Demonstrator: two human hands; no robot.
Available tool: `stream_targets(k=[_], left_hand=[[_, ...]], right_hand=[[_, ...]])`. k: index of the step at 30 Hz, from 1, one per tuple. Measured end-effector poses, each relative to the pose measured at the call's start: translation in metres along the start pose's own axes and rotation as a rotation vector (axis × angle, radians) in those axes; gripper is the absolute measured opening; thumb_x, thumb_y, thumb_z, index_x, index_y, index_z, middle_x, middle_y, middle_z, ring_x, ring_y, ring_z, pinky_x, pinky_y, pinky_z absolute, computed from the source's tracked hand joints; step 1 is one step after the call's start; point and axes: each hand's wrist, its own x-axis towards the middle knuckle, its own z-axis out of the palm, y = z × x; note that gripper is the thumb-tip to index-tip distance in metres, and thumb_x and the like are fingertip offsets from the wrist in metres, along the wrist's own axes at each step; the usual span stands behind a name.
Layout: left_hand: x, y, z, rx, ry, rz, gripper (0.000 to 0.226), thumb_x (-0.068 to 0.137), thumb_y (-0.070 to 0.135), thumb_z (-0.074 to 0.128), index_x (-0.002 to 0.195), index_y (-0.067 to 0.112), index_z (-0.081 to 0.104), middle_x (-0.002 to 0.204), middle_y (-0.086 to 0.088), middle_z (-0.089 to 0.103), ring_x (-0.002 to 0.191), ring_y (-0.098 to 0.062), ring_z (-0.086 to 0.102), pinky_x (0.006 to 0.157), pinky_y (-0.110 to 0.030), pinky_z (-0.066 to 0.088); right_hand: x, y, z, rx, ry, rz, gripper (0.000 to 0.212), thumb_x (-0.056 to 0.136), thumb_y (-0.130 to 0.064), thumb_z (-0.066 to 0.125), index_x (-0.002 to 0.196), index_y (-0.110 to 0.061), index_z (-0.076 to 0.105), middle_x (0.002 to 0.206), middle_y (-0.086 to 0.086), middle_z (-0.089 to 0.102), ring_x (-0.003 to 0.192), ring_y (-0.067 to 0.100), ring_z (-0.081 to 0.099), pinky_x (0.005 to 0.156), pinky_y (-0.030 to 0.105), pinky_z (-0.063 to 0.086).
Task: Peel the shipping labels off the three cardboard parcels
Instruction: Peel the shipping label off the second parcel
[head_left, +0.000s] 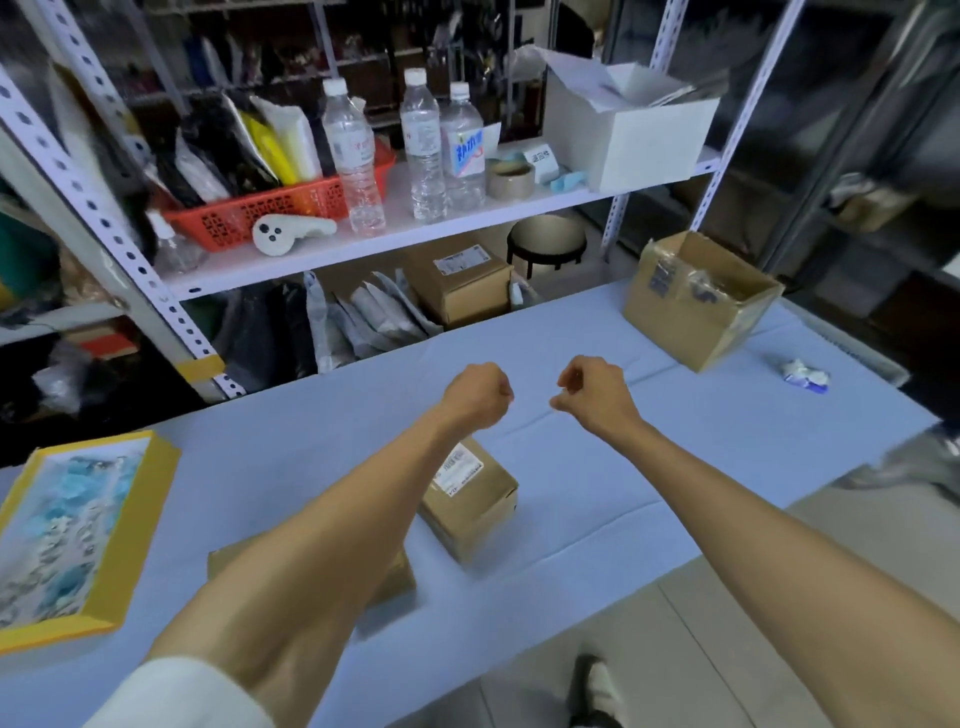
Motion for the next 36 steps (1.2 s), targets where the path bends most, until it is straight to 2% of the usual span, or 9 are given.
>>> stream_targets(k=[4,9,15,24,26,31,33,36], left_hand=[[0.032,0.044,0.013,0.014,-0.004,-0.032,0.032,0.089,0.006,0.047,0.109,0.008,0.071,0.118,-0.014,0.067,0.108,-0.032,0.061,0.093,-0.041,0.051],[0.068,0.091,0.03,0.01,0.004,-0.108,0.031,0.091,0.01,0.045,0.108,0.01,0.071,0.117,-0.01,0.068,0.105,-0.03,0.062,0.092,-0.04,0.052],[0.094,0.121,0.039,0.006,-0.02,-0.157,0.03,0.091,0.008,0.044,0.107,0.007,0.069,0.115,-0.011,0.066,0.102,-0.03,0.062,0.089,-0.039,0.052],[0.143,0.117,0.036,0.046,-0.085,-0.105,0.029,0.092,0.011,0.042,0.104,0.005,0.068,0.114,-0.013,0.066,0.101,-0.031,0.063,0.085,-0.041,0.052],[0.156,0.126,0.035,0.046,-0.087,-0.092,0.028,0.092,0.011,0.043,0.103,0.005,0.068,0.113,-0.013,0.066,0.1,-0.031,0.063,0.085,-0.042,0.053],[0.193,0.164,0.038,0.033,-0.072,-0.059,0.027,0.091,0.014,0.044,0.101,0.007,0.068,0.11,-0.012,0.067,0.096,-0.03,0.063,0.087,-0.043,0.055],[0.21,0.179,0.042,0.032,-0.067,-0.053,0.026,0.091,0.014,0.045,0.101,0.007,0.068,0.109,-0.012,0.067,0.097,-0.03,0.063,0.088,-0.044,0.054],[0.233,0.202,0.05,0.042,-0.074,-0.068,0.025,0.092,0.015,0.046,0.103,0.007,0.067,0.109,-0.01,0.067,0.099,-0.029,0.062,0.089,-0.044,0.053]], right_hand=[[0.033,0.038,-0.033,-0.011,-0.011,0.022,0.022,0.076,-0.007,0.074,0.095,-0.001,0.064,0.089,0.012,0.062,0.081,0.023,0.06,0.067,0.029,0.047],[0.058,0.069,-0.068,-0.002,-0.067,0.005,0.022,0.077,-0.015,0.077,0.085,0.001,0.064,0.079,0.008,0.061,0.072,0.02,0.058,0.06,0.027,0.043],[0.089,0.103,-0.09,-0.095,-0.136,0.039,0.018,0.072,-0.013,0.079,0.081,-0.006,0.065,0.092,0.013,0.065,0.081,0.023,0.061,0.059,0.027,0.043],[0.133,0.109,-0.114,-0.172,-0.113,0.018,0.018,0.082,-0.002,0.066,0.099,-0.004,0.064,0.099,0.01,0.059,0.09,0.024,0.057,0.067,0.032,0.046],[0.145,0.11,-0.127,-0.183,-0.086,0.014,0.019,0.083,-0.001,0.063,0.101,-0.005,0.065,0.101,0.01,0.061,0.093,0.025,0.059,0.071,0.033,0.049],[0.181,0.132,-0.154,-0.232,-0.053,0.044,0.023,0.083,-0.004,0.058,0.105,-0.01,0.065,0.108,0.011,0.061,0.095,0.024,0.055,0.071,0.029,0.044],[0.194,0.144,-0.166,-0.237,-0.039,0.028,0.023,0.08,-0.005,0.058,0.1,-0.013,0.067,0.106,0.011,0.062,0.097,0.026,0.056,0.076,0.031,0.048],[0.212,0.163,-0.188,-0.239,-0.048,0.011,0.015,0.076,-0.005,0.06,0.084,-0.018,0.063,0.099,0.011,0.063,0.092,0.029,0.06,0.073,0.029,0.045]])
